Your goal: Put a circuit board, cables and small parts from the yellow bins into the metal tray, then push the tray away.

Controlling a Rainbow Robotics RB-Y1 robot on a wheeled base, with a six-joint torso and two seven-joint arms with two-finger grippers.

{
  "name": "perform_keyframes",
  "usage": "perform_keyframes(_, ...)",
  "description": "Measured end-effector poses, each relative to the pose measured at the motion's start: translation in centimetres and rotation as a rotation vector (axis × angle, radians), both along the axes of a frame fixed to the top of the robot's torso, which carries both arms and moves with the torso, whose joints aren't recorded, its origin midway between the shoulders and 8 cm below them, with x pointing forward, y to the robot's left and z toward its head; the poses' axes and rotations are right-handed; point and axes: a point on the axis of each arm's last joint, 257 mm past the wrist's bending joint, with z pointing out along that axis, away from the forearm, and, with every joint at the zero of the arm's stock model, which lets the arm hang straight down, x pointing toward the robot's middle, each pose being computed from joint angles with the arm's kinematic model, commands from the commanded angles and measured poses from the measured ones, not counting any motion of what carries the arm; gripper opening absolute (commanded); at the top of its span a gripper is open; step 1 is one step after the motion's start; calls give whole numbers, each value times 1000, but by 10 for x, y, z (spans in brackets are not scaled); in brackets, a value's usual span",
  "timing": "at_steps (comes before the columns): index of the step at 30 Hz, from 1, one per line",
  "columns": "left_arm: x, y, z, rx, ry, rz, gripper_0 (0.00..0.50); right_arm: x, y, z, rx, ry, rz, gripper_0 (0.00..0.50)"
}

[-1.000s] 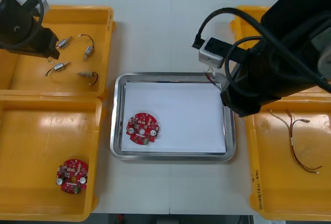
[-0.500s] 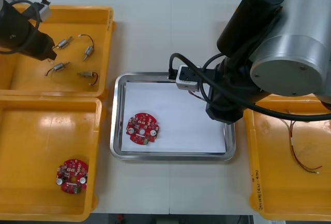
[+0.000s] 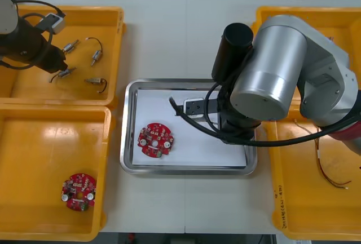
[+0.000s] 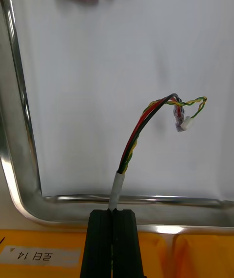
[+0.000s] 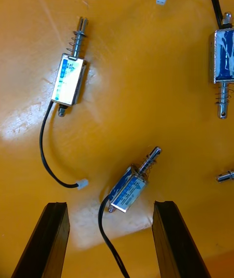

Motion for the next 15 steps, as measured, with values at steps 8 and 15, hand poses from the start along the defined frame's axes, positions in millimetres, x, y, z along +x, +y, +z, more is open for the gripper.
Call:
perform_keyframes(8,-2,-5,-18,7,23,-14,500,3,5,-28,-2,-2,-11,0)
perform_keyframes(15,1,-4,-31,20,22,-15,500,3,8,-46,-18,-9,2,0)
